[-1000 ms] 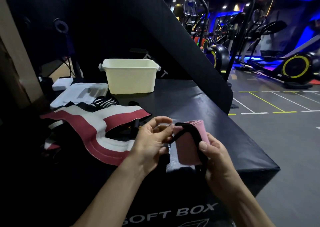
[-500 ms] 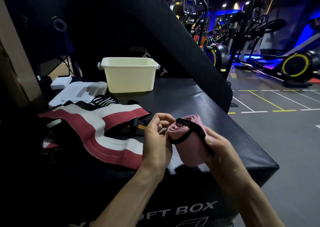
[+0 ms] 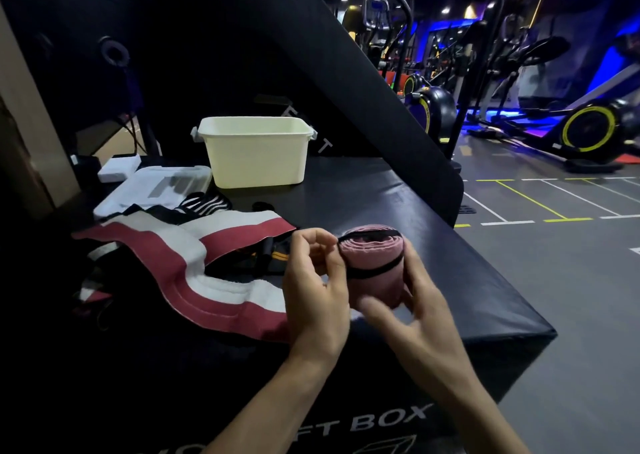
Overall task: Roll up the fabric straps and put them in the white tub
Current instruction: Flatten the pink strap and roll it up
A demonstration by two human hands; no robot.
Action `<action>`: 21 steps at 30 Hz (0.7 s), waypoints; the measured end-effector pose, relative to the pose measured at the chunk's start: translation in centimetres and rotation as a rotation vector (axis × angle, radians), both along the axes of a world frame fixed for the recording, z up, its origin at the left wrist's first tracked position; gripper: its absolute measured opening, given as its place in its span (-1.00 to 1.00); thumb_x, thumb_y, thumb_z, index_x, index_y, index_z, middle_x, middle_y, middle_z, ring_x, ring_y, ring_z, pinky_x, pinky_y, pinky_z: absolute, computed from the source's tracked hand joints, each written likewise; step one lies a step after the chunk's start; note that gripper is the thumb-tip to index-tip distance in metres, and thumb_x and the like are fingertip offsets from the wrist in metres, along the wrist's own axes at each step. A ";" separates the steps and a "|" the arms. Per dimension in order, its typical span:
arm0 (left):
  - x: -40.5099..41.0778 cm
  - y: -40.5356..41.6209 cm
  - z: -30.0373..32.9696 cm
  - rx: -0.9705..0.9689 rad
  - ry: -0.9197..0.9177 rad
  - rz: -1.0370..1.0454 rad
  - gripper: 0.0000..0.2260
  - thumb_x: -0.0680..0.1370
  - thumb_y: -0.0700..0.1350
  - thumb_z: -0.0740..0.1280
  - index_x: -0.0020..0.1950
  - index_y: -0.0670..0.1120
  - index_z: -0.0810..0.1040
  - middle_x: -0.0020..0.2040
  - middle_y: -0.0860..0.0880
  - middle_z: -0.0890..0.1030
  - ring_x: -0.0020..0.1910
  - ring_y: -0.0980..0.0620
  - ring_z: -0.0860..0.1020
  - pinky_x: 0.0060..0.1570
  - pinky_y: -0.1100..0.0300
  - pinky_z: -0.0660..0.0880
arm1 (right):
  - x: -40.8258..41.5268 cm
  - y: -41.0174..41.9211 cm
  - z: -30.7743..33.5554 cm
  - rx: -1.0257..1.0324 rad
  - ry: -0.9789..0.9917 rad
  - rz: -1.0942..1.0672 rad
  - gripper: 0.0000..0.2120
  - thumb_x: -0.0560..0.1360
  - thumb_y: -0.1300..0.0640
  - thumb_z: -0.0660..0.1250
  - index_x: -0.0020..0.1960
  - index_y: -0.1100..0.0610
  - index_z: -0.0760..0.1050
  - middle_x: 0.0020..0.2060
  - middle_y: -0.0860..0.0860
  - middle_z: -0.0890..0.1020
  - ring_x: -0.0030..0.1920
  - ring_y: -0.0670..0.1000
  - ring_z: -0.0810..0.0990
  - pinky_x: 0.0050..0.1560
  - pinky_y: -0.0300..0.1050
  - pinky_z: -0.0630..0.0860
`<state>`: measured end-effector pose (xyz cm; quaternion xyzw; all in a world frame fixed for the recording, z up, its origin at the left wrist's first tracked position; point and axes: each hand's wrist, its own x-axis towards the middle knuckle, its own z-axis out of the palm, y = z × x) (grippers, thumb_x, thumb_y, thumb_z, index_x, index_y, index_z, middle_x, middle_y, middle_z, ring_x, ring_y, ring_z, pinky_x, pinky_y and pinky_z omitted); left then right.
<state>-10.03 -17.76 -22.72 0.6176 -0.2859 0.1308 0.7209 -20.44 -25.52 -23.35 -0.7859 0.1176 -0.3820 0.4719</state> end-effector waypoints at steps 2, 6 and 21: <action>-0.7 0.0 -0.2 0.001 0.019 -0.074 -0.80 0.61 -0.30 0.35 -0.02 0.01 0.50 -0.15 0.14 0.58 -0.11 0.21 0.59 -0.09 0.43 0.45 | 0.2 0.0 -0.4 -0.011 0.027 -0.081 -0.26 0.36 0.10 0.60 0.45 -0.01 0.35 0.25 -0.13 0.60 0.28 -0.09 0.58 0.29 -0.11 0.51; -0.3 0.4 -0.4 0.086 -0.001 -0.284 -0.88 0.60 -0.17 0.42 0.10 -0.01 0.57 -0.11 0.09 0.64 -0.09 0.13 0.64 -0.06 0.32 0.54 | 0.0 -0.6 -0.5 0.060 -0.033 -0.211 -0.33 0.30 0.07 0.68 0.30 0.00 0.43 0.05 -0.11 0.68 0.04 -0.08 0.69 0.10 0.05 0.63; 4.1 1.7 0.9 0.347 0.203 -0.717 -0.90 0.62 -0.27 0.38 0.03 -0.17 0.70 -0.13 -0.22 0.71 -0.33 0.03 0.65 -0.33 0.17 0.60 | 0.5 -0.3 -1.0 0.145 -0.114 -0.044 -0.27 0.24 0.07 0.68 0.31 0.03 0.41 0.12 0.00 0.66 0.12 0.07 0.69 0.08 0.09 0.65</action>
